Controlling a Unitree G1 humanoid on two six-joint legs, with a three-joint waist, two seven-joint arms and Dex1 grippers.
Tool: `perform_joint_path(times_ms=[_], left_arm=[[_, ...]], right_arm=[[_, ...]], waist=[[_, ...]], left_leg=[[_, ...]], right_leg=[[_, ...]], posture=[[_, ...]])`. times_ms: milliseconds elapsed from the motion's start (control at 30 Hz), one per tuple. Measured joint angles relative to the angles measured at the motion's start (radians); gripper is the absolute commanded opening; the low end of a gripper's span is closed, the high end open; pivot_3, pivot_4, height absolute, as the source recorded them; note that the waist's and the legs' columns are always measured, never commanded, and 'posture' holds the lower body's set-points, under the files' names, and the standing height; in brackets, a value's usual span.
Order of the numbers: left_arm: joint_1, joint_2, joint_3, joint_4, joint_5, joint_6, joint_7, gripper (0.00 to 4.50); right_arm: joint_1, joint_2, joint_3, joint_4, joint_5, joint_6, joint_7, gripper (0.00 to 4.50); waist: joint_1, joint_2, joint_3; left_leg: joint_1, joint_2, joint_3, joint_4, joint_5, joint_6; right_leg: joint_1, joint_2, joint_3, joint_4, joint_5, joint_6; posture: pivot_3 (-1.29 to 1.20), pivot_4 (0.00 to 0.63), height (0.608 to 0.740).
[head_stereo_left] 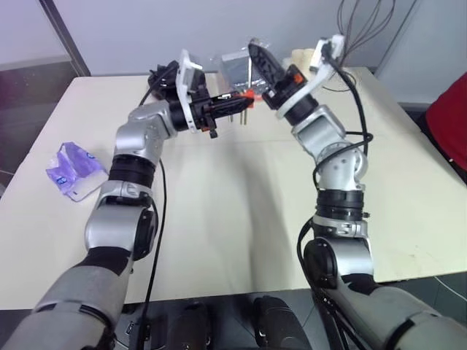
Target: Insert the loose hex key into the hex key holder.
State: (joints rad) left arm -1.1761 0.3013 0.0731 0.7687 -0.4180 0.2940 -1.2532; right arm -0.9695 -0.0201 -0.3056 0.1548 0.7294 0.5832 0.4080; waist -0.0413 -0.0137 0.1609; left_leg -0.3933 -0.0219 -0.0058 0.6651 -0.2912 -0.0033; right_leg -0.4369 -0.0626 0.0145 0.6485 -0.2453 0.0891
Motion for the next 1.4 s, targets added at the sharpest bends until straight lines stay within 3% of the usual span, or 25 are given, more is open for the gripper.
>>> perform_joint_path(times_ms=[700, 1400], left_arm=[[-0.001, -0.001, 0.014, 0.038, -0.002, -0.002, 0.020, 0.00], [-0.002, 0.001, 0.022, 0.075, 0.004, 0.003, 0.020, 0.00]], right_arm=[[0.040, -0.039, 0.049, -0.025, -0.004, -0.034, 0.008, 0.04], [0.071, -0.158, 0.159, -0.024, -0.104, -0.122, 0.161, 0.04]], waist=[[0.000, 0.000, 0.000], [0.000, 0.000, 0.000]], left_leg=[[-0.001, 0.000, 0.000, 0.000, 0.000, 0.000], [-0.001, 0.000, 0.000, 0.000, 0.000, 0.000]], right_leg=[[-0.001, 0.000, 0.000, 0.000, 0.000, 0.000], [-0.001, 0.001, 0.000, 0.000, 0.000, 0.000]], posture=[[0.00, 0.150, 0.740], [0.00, 0.150, 0.740]])
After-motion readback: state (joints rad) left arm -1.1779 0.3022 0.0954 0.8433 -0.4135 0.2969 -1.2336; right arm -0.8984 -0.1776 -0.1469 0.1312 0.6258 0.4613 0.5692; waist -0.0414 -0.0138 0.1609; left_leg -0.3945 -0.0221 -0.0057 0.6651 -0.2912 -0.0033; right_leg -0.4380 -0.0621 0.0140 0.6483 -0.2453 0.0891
